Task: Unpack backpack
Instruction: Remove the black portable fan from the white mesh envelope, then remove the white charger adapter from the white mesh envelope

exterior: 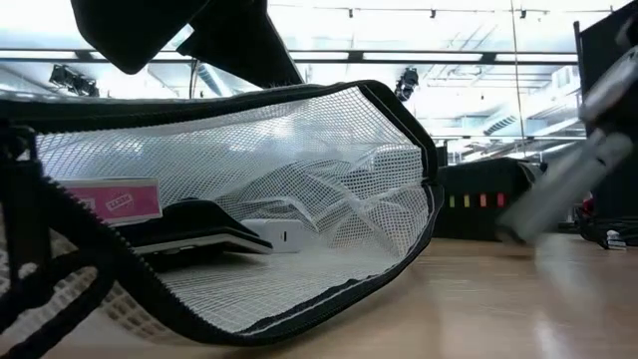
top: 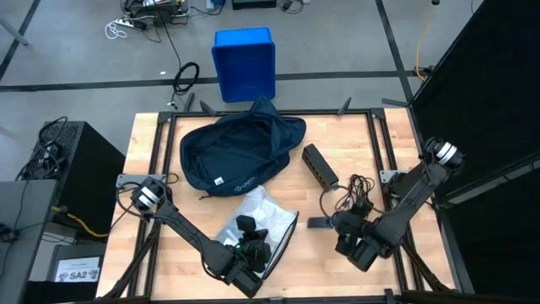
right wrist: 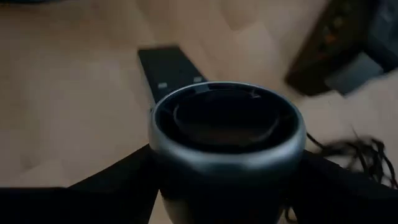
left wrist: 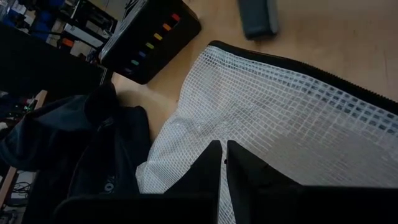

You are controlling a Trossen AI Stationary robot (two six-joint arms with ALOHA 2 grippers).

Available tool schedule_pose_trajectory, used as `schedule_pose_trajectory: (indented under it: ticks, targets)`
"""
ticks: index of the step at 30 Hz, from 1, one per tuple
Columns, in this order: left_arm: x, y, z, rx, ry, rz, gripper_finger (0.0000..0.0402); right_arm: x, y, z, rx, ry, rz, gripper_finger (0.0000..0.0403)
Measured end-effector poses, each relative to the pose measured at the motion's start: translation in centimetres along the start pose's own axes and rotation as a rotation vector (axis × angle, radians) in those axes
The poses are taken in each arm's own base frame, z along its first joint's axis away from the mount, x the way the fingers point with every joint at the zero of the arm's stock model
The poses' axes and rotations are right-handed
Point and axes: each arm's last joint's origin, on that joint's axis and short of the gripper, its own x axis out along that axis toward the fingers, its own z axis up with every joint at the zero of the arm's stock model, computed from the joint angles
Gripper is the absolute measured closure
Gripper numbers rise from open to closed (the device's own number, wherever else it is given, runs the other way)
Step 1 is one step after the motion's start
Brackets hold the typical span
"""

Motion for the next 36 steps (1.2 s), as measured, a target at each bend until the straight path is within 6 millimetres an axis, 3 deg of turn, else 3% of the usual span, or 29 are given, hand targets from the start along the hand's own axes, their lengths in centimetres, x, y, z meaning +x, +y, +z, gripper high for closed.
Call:
schedule_pose_trajectory:
  ticks: [6,16,24,27,32,36]
  targets:
    - [0.0,-0.1,0.1,-0.011,-0.002,-0.012,0.0402,0.7,0.9,-0.6,0.019,0.01,-0.01,0.0146]
    - [-0.1,-0.3,0.3,-0.033,-0.009,-0.037,0.0402,1.1,2.1,-0.9,0.022,0.059,0.061,0.0061]
    - [-0.7,-0.6,-0.2,0.011,0.015,-0.069,0.0402,0.9,3.6,-0.4,0.006,-0.023,0.203,0.0059]
    - [-1.9,-0.6,-0.4,-0.011,0.011,-0.088,0.0402,0.5,4.9,0.3,-0.041,-0.133,0.313,0.0075]
    - [-6.1,0.0,2.4,-0.063,-0.128,-0.105,0.0402,0.0,7.7,1.5,-0.161,-0.39,0.442,0.0109]
    - [-8.6,-0.1,2.9,-0.065,-0.225,-0.045,0.0402,1.3,10.2,2.5,-0.257,-0.539,0.485,0.0146]
